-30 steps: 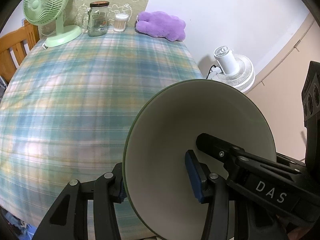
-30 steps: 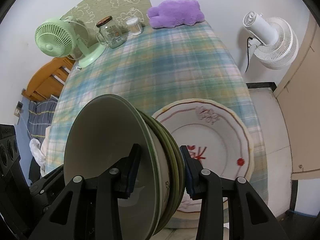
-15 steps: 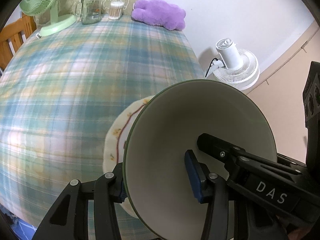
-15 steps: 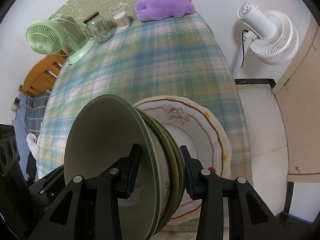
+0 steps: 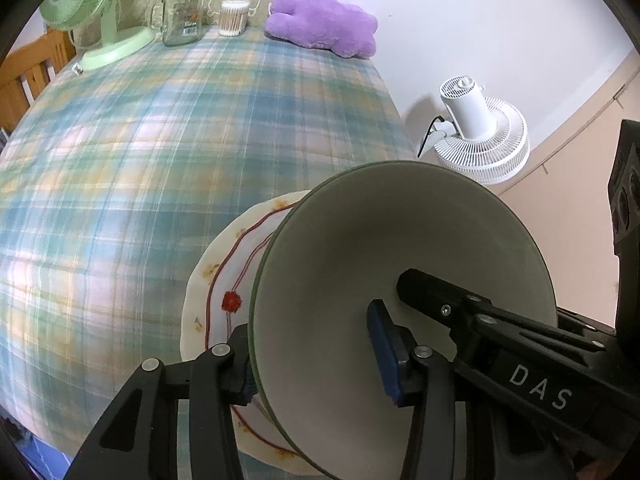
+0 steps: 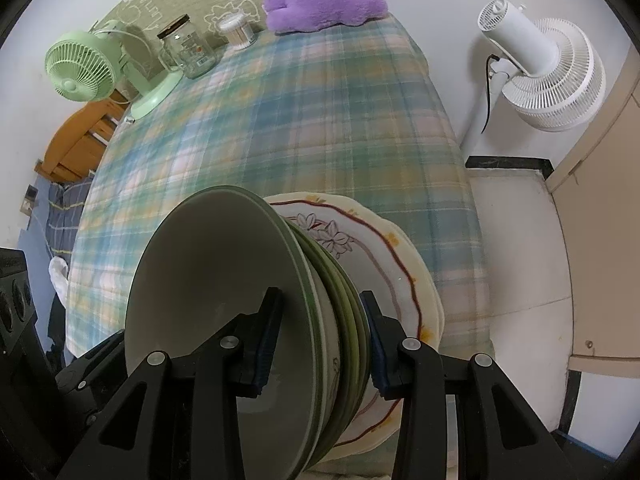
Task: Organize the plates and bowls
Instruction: 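Lower the nested bowls onto the red-rimmed plate and open both grippers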
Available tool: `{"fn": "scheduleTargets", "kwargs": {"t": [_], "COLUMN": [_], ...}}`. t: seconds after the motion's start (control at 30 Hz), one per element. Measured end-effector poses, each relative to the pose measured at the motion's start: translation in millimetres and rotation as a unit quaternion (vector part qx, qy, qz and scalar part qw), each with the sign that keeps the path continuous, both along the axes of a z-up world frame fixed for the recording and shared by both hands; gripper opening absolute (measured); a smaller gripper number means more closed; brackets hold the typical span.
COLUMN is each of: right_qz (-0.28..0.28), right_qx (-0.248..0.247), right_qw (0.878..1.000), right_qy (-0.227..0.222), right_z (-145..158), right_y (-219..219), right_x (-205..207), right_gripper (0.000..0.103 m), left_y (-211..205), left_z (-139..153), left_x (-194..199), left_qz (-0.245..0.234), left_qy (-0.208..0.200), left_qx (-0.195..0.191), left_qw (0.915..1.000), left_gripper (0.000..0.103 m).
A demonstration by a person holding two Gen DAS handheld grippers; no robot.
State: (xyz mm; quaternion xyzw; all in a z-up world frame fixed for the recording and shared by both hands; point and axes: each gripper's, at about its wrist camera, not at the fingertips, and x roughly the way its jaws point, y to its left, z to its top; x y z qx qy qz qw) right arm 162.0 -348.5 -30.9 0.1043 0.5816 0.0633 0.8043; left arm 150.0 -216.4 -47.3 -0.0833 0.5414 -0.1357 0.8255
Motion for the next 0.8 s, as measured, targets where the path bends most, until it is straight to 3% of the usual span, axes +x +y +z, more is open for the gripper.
{"fn": "scheduleTargets", "kwargs": {"t": [0.17, 0.3, 0.47, 0.8], "right_qz": [-0.004, -0.010, -0.027, -0.030], "right_qx": [0.002, 0.011, 0.006, -0.025], "right_qw": [1.000, 1.000, 1.000, 0.999], "right_qy": [-0.006, -0.009, -0.004, -0.014], "right_z": [-1, -3, -7, 4], "right_y": [-4, -10, -18, -20], "right_x": [-2, -5, -9, -20], "right_gripper": [0.044, 0.047, 0.064, 0.065], "left_y": [-4, -4, -1, -6], "left_z": [0, -1, -4, 7], "left_x": [-1, -1, -5, -12], "left_qz": [0.000, 0.009, 0.022, 0.014], "left_qy": [-0.005, -0.003, -0.001, -0.016], "left_qx": [0.010, 0.017, 0.032, 0.063], "left_qw": [0.9999, 0.9998, 0.9992, 0.9978], "left_gripper": [0.045, 0.054, 0.068, 0.074]}}
